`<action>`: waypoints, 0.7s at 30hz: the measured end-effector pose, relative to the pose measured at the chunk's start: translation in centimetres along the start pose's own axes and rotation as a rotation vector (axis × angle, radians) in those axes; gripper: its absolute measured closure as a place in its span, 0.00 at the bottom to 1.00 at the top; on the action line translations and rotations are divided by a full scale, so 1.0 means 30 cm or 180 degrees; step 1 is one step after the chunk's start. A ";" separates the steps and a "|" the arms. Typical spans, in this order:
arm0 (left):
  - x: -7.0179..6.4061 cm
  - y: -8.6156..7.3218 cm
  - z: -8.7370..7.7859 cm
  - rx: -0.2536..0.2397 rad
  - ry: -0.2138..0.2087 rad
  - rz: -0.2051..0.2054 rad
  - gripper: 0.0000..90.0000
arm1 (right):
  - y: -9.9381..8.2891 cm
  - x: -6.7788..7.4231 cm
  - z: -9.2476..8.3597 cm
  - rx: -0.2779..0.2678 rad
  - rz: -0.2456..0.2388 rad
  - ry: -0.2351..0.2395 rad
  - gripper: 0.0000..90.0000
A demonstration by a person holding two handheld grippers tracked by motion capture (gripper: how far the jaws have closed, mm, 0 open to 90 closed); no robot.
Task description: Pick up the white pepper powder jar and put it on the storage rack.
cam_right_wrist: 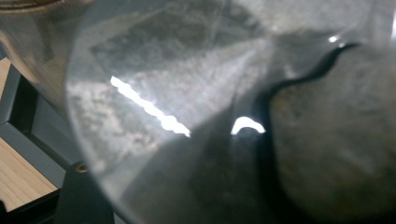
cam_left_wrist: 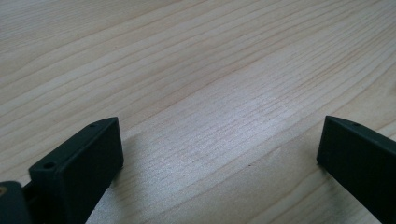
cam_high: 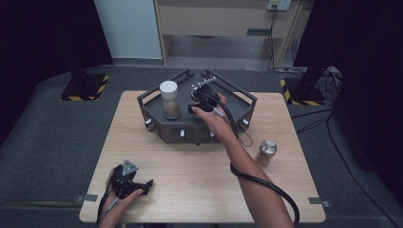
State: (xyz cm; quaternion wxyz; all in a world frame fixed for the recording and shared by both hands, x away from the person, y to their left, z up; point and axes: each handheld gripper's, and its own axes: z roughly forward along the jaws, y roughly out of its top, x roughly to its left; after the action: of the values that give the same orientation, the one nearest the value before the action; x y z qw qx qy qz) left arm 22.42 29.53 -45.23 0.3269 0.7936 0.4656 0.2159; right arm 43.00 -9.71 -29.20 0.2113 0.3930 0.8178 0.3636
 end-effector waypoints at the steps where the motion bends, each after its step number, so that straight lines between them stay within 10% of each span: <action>1: 0.000 0.000 0.000 0.0000 0.0000 0.0000 0.00 | -0.001 0.000 0.003 0.0007 -0.0002 -0.0004 0.34; 21: 0.003 0.002 0.001 0.0003 -0.0006 0.0006 0.00 | -0.010 -0.003 0.035 0.0038 0.0040 0.0022 0.34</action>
State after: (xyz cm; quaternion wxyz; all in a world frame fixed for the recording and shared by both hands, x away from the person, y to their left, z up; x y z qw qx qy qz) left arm 22.53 29.58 -45.21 0.3267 0.7944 0.4646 0.2153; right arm 43.56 -9.46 -30.09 0.2037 0.3981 0.8182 0.3614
